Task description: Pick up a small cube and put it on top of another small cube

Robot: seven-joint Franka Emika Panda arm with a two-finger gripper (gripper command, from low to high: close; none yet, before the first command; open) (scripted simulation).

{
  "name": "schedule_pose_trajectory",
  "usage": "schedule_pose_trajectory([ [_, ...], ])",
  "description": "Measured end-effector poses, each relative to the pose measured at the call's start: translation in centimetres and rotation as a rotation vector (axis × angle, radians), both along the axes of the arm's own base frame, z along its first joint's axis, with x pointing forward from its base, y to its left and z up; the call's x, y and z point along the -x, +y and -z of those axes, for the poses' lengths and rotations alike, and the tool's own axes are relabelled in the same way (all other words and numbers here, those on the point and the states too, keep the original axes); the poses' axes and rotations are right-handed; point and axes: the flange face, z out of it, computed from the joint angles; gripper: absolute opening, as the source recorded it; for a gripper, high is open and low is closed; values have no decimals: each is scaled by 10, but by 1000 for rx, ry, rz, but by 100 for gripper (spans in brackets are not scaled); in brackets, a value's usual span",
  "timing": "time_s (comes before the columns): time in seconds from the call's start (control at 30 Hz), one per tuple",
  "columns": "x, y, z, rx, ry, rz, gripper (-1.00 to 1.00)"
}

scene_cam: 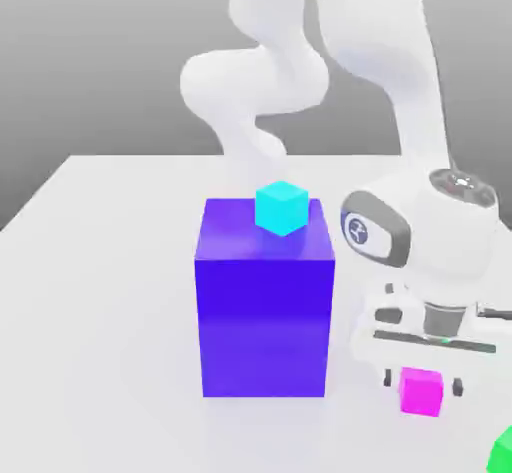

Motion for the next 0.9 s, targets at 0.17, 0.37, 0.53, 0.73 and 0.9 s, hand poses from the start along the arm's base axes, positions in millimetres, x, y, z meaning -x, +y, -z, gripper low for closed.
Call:
schedule_pose_trajectory([
  [0.17, 0, 0, -6, 0, 0, 0, -100],
  [0.37, -10, 7, -62, 1, -1, -26, -100],
  [0.53, -52, 39, -82, 0, 0, -133, -100],
  [0.73, -99, 78, -108, -1, 0, -267, -100],
  [0.9, -107, 85, -52, 0, 0, -289, 100],
])
